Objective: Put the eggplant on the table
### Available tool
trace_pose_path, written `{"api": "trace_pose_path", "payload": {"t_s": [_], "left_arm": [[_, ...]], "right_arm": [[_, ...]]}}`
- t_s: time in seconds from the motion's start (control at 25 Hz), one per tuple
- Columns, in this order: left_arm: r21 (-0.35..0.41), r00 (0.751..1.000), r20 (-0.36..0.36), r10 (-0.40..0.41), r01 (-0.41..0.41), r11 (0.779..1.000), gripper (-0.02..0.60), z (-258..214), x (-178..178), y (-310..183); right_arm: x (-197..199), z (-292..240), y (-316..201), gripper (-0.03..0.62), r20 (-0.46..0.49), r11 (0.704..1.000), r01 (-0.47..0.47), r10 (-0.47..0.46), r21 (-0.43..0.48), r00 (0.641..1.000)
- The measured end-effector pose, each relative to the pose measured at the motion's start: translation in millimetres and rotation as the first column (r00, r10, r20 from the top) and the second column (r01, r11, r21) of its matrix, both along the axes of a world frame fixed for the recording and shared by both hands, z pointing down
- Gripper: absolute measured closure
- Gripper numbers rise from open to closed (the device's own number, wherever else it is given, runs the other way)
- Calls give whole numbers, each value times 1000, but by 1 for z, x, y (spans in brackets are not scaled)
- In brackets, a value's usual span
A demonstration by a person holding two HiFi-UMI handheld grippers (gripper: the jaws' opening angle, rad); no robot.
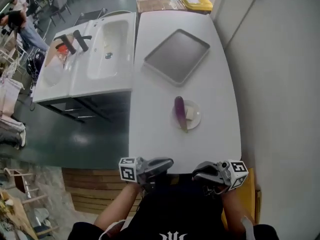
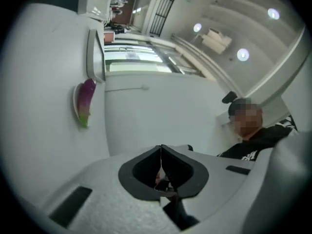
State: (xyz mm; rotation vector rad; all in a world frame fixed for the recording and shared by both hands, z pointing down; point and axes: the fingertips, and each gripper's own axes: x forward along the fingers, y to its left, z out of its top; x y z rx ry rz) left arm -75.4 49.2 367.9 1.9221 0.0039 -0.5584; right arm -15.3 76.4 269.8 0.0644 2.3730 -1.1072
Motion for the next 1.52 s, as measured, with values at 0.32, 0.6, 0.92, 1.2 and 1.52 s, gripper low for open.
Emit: {"api": "trace_pose_path", "payload": {"t_s": [0.32, 0.6, 0.92, 1.2, 1.52], "left_arm": [[299, 989, -147, 31, 15, 954, 572, -68, -21, 109], [490, 948, 225, -226, 90, 867, 574, -60, -15, 100], [646, 790, 516, -332, -104, 756, 575, -43, 22, 93], [595, 732, 616, -291, -190, 781, 574, -18, 94, 93], [564, 641, 708, -295, -263, 783, 574, -8, 135, 90]], "right_arm": [[-55, -16, 97, 588, -3, 993, 111, -111, 35, 994], [-63, -4, 109, 589, -227, 992, 13, 16, 122, 974], [-15, 23, 63, 591, -371, 965, -231, 262, 128, 891], [45, 14, 61, 591, -329, 952, -259, 300, 165, 895], [85, 7, 73, 591, -287, 972, -140, 192, 190, 939]]}}
